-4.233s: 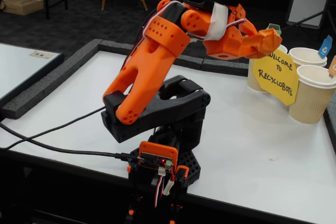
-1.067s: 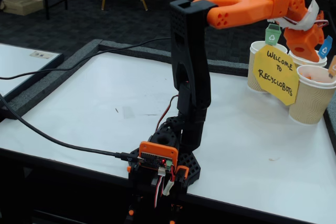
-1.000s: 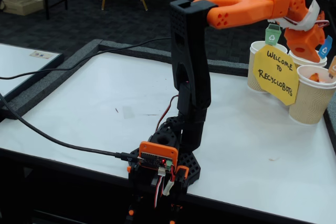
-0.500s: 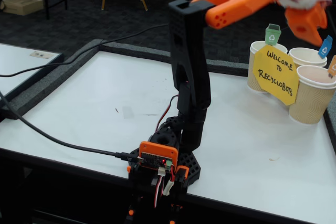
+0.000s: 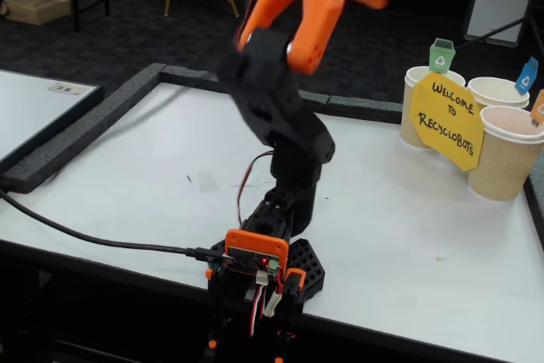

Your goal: Sort rubbish by color.

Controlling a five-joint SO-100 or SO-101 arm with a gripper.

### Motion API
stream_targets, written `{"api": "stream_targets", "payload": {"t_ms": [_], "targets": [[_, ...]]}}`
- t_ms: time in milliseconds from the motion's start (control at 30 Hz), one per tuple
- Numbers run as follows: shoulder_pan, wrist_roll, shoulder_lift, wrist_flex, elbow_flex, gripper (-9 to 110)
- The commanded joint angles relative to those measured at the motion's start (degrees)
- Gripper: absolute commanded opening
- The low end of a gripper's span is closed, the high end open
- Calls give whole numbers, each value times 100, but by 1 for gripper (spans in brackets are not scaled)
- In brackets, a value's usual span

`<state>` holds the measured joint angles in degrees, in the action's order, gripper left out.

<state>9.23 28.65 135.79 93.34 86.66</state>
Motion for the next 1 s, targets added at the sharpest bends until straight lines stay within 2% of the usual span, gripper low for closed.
{"api": "stream_targets", "payload": {"t_ms": [0, 167, 267, 567, 967], "targets": [[-809, -88, 826, 44, 272, 0], [-1257, -88, 1169, 237, 791, 0], [-2347, -88, 1230, 756, 879, 0], [-4737, -70, 1371, 800, 1151, 0], [-6363, -44, 1406, 773, 2171, 0]]}}
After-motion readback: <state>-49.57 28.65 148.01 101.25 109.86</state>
